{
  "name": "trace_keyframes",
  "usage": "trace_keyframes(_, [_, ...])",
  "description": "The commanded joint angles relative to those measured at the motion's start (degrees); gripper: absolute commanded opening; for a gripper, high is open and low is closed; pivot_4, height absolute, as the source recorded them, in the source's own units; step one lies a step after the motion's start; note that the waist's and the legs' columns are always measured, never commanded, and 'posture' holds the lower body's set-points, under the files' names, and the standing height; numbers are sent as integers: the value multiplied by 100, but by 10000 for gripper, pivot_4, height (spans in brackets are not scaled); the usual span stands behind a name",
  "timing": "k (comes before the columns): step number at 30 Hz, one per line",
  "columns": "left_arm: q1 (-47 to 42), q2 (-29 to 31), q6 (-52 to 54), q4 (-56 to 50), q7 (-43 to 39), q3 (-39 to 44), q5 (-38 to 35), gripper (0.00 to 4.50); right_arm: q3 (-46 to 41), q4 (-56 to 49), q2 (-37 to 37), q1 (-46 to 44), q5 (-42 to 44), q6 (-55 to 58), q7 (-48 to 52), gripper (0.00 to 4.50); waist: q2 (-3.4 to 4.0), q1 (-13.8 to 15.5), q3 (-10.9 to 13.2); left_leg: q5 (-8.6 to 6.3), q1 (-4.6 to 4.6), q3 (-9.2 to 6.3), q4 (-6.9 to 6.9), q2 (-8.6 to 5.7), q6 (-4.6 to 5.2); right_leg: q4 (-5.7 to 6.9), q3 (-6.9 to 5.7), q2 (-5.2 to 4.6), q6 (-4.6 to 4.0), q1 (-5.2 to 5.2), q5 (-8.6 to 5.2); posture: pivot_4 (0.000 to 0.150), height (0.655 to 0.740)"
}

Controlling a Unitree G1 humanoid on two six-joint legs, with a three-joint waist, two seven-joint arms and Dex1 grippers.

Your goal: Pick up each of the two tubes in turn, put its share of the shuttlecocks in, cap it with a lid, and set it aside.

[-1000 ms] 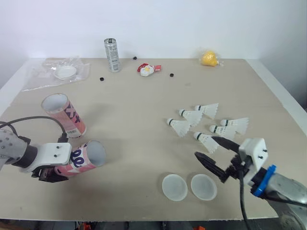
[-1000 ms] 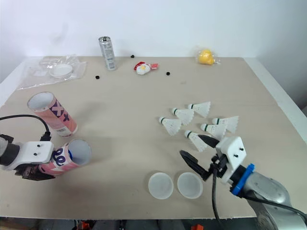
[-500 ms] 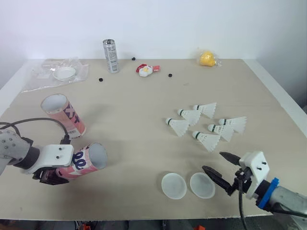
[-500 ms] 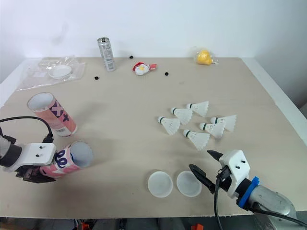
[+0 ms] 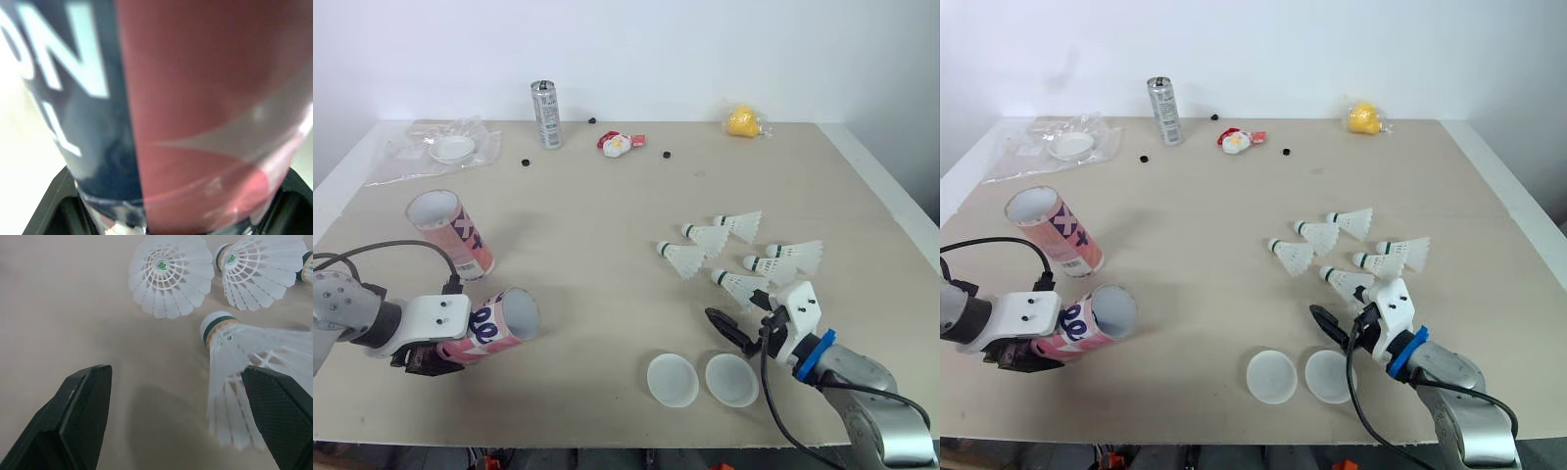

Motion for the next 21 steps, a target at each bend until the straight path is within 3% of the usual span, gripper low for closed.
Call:
trace_keyframes(1, [52,-97,25,-194,52,-41,-50,29350,2,32,29,-141,-7,-140,-5,37277,1,10,0,0,0,0,0,0,0,0,0,0,0,0,0,1500,7400])
trace_keyframes(5, [30,-145,70,-235,58,-57,-71,29350,31,141,53,-198,-12,-177,10,16029,4,15,-2,0,1,-2,0,0,1,1,-1,1,1,2,1,1500,7400])
trace_keyframes(8, [2,-163,68,-219,48,-86,-57,29350,-9,247,110,-248,10,-178,-49,2460,4,20,-3,1,2,-2,0,-1,1,1,0,0,2,2,2,1500,7400])
trace_keyframes(9, [-10,-168,63,-213,46,-95,-52,29350,-84,276,152,-273,99,-122,-84,646,4,20,-3,1,2,-2,1,-1,2,1,0,0,3,3,3,1500,7400])
trace_keyframes(14, [-18,-168,35,-188,32,-94,-32,29350,-375,89,60,-204,500,122,42,646,5,25,-3,2,1,-2,2,-1,3,1,0,0,4,3,4,1500,7400])
trace_keyframes(21, [-211,-126,33,-142,1,-82,-35,29350,-606,-1080,-792,-328,2017,1073,902,646,11,24,2,2,2,-2,3,6,3,2,1,6,2,3,8,1500,7400])
